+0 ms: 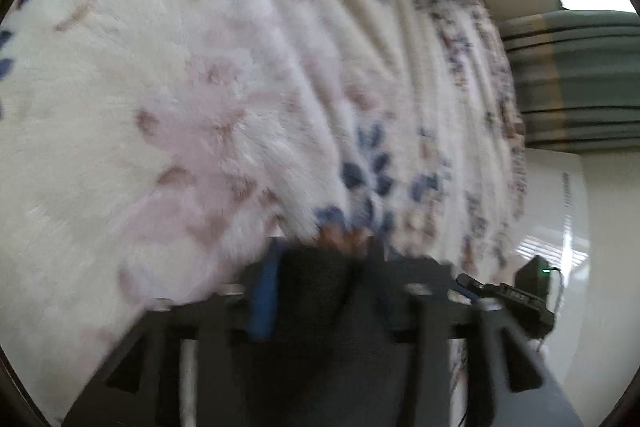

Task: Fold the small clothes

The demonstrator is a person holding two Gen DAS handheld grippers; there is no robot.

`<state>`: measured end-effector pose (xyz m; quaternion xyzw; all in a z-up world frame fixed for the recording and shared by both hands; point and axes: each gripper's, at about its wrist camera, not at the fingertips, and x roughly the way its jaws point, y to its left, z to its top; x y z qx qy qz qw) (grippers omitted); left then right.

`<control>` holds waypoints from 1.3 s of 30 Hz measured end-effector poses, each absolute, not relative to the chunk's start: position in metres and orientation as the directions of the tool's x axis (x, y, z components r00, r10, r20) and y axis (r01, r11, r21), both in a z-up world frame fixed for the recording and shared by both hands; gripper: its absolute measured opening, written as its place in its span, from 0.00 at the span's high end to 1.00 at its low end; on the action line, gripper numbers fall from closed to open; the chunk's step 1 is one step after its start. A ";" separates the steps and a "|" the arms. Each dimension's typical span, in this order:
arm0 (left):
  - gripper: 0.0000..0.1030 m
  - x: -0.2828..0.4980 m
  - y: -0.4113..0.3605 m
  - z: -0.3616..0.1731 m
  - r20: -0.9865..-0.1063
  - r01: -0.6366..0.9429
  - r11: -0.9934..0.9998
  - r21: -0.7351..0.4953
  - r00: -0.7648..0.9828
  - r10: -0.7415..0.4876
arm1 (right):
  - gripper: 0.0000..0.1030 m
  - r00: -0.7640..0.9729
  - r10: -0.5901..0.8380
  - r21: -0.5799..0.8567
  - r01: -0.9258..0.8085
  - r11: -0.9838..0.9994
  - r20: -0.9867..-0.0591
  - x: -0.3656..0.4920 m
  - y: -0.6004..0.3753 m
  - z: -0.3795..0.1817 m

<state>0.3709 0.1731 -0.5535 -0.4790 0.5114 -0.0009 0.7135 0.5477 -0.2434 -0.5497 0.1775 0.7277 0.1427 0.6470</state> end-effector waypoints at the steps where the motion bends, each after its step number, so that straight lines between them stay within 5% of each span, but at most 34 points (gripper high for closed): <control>1: 0.38 0.360 0.173 -0.545 -0.708 -0.462 0.537 -0.706 0.499 -0.501 | 0.63 -0.097 0.463 0.455 0.095 0.885 -0.881 0.536 -0.256 -0.540; 2: 0.34 0.350 0.171 -0.541 -0.692 -0.446 0.529 -0.721 0.505 -0.516 | 0.44 -0.096 0.476 0.466 0.114 0.877 -0.874 0.526 -0.267 -0.534; 3: 0.33 0.342 0.167 -0.540 -0.685 -0.443 0.523 -0.728 0.495 -0.535 | 0.40 -0.097 0.498 0.484 0.137 0.864 -0.862 0.510 -0.280 -0.527; 13: 0.33 0.302 0.118 -0.583 -0.673 -0.427 0.524 -0.737 0.392 -0.627 | 0.33 -0.001 0.742 0.630 0.526 0.571 -0.671 0.314 -0.361 -0.576; 19: 0.26 0.338 0.104 -0.592 -0.641 -0.382 0.517 -0.766 0.402 -0.654 | 0.28 0.130 0.867 0.772 0.532 0.348 -0.481 0.297 -0.328 -0.635; 25: 0.25 0.352 0.106 -0.594 -0.616 -0.389 0.481 -0.786 0.420 -0.666 | 0.14 0.206 0.877 0.835 0.457 0.306 -0.434 0.323 -0.295 -0.639; 28: 0.51 0.352 0.111 -0.592 -0.591 -0.428 0.422 -0.799 0.436 -0.679 | 0.14 0.223 0.866 0.835 0.452 0.315 -0.448 0.328 -0.282 -0.637; 31: 0.65 0.357 0.112 -0.583 -0.601 -0.430 0.433 -0.792 0.425 -0.677 | 0.26 0.272 0.849 0.826 0.486 0.284 -0.452 0.331 -0.275 -0.637; 32: 0.69 0.358 0.113 -0.578 -0.609 -0.421 0.449 -0.788 0.422 -0.672 | 0.55 0.268 0.840 0.816 0.493 0.301 -0.471 0.332 -0.271 -0.637; 33: 0.70 0.360 0.112 -0.575 -0.617 -0.415 0.464 -0.783 0.417 -0.668 | 0.72 0.249 0.827 0.798 0.500 0.336 -0.504 0.332 -0.266 -0.637; 39: 0.75 0.376 0.119 -0.546 -0.613 -0.331 0.517 -0.790 0.390 -0.687 | 0.76 0.277 0.775 0.782 0.475 0.404 -0.569 0.327 -0.249 -0.605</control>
